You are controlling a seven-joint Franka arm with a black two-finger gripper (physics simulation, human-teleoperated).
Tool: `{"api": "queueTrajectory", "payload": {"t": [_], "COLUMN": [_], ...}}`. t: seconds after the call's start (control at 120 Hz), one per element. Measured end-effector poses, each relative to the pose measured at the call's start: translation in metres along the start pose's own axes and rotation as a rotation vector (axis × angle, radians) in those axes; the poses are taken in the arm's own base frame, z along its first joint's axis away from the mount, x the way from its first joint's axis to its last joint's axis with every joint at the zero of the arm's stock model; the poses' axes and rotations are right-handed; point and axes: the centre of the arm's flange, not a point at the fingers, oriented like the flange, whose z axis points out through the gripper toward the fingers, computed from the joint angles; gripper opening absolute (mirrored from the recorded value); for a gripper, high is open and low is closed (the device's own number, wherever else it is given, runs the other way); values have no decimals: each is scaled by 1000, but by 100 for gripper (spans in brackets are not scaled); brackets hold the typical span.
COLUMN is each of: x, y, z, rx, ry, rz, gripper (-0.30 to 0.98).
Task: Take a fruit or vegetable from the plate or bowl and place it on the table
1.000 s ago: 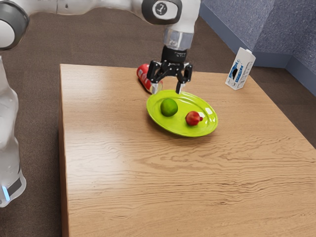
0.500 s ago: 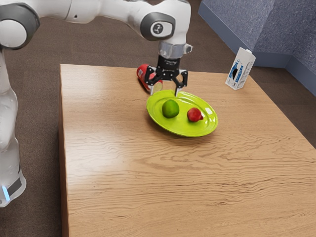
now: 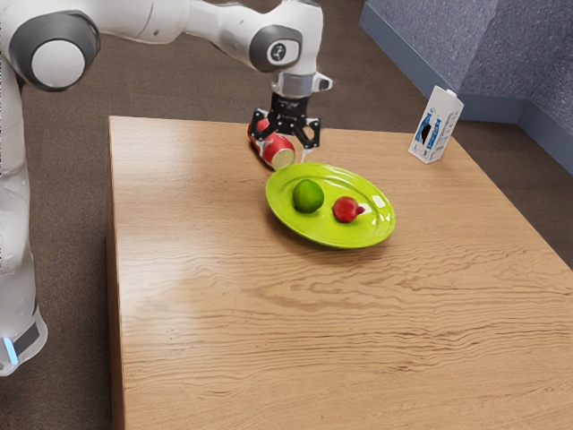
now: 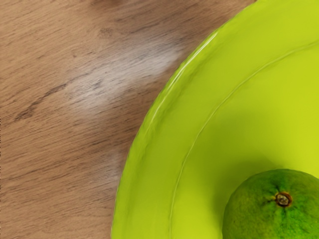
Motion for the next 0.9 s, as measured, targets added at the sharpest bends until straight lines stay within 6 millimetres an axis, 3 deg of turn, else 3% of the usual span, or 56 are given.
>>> {"api": "queueTrajectory", "payload": {"t": [0.183, 0.308, 0.425, 0.717, 0.792, 0.85, 0.9], "x": [20, 16, -8, -89, -98, -106, -116], "y": [-9, -1, 20, 74, 84, 79, 59], "z": [2, 3, 5, 20, 7, -9, -20], "rx": [-26, -40, -48, -55, -77, -101, -114], "ry": [9, 21, 20, -10, 8, 17, 17], "rz": [47, 109, 197, 419, 449, 461, 468], "gripper": [69, 69, 69, 69, 69, 69, 68]}}
